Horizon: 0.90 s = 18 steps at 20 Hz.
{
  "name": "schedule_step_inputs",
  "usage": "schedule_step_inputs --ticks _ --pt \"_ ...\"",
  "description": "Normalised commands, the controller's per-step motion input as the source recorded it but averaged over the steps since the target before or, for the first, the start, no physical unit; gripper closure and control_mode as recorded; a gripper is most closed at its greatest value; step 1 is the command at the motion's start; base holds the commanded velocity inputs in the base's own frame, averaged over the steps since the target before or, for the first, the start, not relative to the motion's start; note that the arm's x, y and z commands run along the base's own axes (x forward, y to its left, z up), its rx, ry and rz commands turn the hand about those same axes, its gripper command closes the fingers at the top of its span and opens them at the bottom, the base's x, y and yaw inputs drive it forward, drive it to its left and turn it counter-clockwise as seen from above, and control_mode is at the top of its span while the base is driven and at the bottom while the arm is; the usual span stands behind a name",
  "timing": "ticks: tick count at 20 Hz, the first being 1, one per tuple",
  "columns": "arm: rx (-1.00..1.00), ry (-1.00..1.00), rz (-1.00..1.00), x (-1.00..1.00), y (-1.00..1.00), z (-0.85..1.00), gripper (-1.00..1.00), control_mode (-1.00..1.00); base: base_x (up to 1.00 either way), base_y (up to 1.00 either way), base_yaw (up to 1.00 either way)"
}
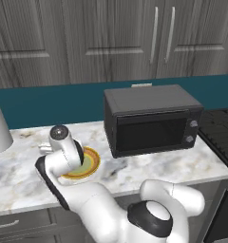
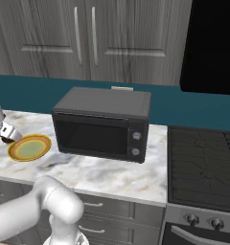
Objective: Pick the avocado and bread from the counter and place them on the plate. Then pick the jam from the cabinet and place it next to the plate. Lastly close the cabinet door.
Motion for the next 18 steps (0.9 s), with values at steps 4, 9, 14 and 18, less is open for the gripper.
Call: schedule_step_inputs --ticks 4,9,14,18 --pt "0.0 0.0 -0.08 0.0 -0.71 -0.04 1.0 -1.0 0.0 0.0 0.0" --pt "0.02 -0.01 -0.02 0.0 -0.37 -0.07 1.0 -1.0 0.0 0.0 0.0" --pt "0.01 -0.02 0.0 0.0 -0.1 -0.01 -1.0 -1.0 0.0 0.0 0.0" --pt "0.01 0.0 0.0 0.0 -0.01 0.04 -1.0 -1.0 0.0 0.0 0.0"
